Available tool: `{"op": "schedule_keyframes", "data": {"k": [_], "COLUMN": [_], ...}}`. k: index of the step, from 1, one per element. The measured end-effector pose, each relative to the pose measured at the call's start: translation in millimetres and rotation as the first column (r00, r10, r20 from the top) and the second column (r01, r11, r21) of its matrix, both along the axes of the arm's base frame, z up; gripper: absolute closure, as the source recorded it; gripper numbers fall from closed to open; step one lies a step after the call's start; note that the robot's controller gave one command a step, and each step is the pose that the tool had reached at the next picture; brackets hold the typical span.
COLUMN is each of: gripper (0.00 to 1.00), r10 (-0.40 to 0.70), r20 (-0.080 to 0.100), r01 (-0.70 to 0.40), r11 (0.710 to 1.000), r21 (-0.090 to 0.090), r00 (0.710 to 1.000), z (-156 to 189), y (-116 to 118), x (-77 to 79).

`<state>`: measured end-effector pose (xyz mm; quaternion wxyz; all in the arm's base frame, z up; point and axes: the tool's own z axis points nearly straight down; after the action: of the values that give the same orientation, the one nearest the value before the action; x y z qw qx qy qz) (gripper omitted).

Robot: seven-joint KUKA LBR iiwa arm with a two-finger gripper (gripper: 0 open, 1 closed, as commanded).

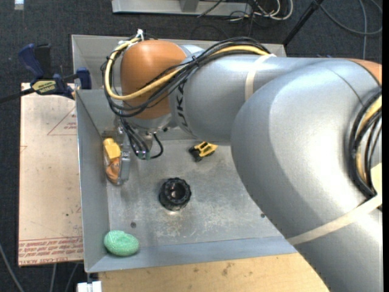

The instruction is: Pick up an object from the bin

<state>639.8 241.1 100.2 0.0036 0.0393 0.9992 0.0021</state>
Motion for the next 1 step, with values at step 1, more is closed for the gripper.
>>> {"op": "schedule_keyframes", "data": {"k": [1], "gripper": [0.0], "r10": [-0.012], "r20": [-0.001], "r01": [0.012], "r11": [1.0], "r21": [0.0], "r00": [1.0], "z": [-21.5], "y": [8.4], "x": [-2.3]}}
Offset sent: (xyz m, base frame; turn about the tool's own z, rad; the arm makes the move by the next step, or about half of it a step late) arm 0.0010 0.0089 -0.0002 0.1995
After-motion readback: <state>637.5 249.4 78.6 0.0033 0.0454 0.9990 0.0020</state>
